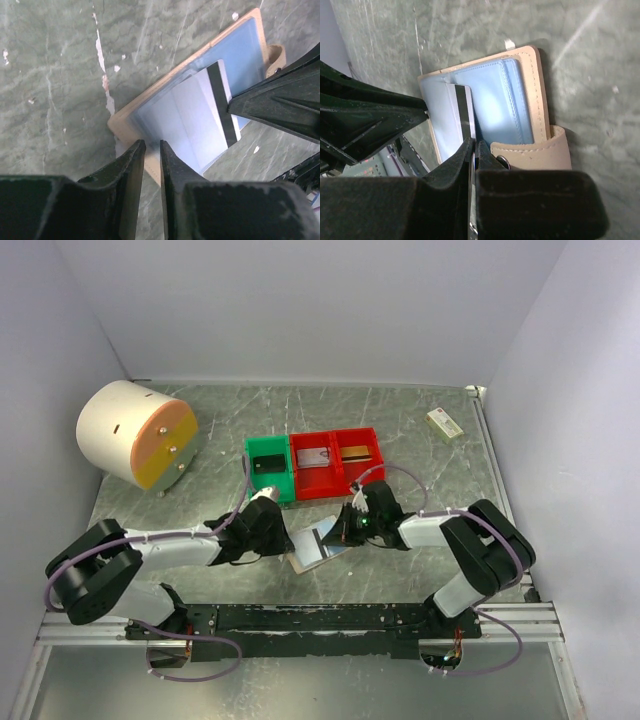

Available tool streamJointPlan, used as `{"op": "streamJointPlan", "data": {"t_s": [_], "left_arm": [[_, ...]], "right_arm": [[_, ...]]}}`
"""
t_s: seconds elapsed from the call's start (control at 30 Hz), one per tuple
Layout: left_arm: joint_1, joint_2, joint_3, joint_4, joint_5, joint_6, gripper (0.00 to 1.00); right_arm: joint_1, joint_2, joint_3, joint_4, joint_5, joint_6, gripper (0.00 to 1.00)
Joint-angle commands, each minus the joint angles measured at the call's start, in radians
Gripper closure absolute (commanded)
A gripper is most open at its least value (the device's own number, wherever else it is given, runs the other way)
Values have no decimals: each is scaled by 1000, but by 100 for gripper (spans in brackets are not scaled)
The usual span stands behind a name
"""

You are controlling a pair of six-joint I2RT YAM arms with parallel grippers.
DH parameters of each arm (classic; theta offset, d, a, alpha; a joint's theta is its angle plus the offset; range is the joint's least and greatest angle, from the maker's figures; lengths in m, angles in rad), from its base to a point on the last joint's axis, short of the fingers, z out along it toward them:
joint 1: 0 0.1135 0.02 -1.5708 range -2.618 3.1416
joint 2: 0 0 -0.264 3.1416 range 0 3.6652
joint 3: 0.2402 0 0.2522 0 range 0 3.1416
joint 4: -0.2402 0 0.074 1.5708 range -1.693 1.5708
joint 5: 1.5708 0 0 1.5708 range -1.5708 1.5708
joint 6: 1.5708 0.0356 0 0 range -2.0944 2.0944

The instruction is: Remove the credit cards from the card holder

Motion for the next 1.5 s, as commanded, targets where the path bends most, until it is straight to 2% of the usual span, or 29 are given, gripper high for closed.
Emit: {"op": "streamJointPlan", "data": {"t_s": [0.0, 0.2, 0.37, 0.47, 0.6, 0.67, 0.8, 0.87, 0.97, 1.1, 1.13, 1.3, 1.47], "left_arm": [[-17, -64, 29, -71, -10, 31, 66], [-27, -115, 29, 43, 58, 46, 62], [-40, -48, 12, 129, 134, 48, 63], [-57, 13, 29, 115, 143, 51, 68], [-84, 88, 77, -3, 76, 38, 78], [-96, 102, 94, -56, 39, 31, 80], [-104, 105, 81, -63, 16, 17, 83], [-106, 107, 77, -68, 11, 13, 84], [-110, 108, 70, -70, 7, 9, 85], [-111, 103, 58, -61, 7, 3, 86], [-111, 102, 58, -60, 6, 2, 86], [-114, 99, 58, -74, -13, -4, 86], [-113, 73, 51, -85, -32, -10, 83]], "right_arm": [[16, -45, -83, 33, 49, 61, 100], [66, -108, -132, 55, 135, 136, 100], [78, -114, -130, 57, 158, 144, 100], [77, -93, -115, 62, 144, 137, 100], [77, -68, -108, 80, 121, 137, 100], [76, -67, -103, 73, 118, 130, 100], [75, -67, -84, 57, 101, 105, 100], [73, -67, -74, 50, 91, 90, 96], [69, -52, -47, 37, 61, 63, 85], [57, 3, -29, 54, -3, 46, 82], [54, 15, -30, 73, -25, 48, 83], [28, 28, -47, 128, -71, 58, 100], [-41, -24, -45, 50, -56, 4, 100]]}}
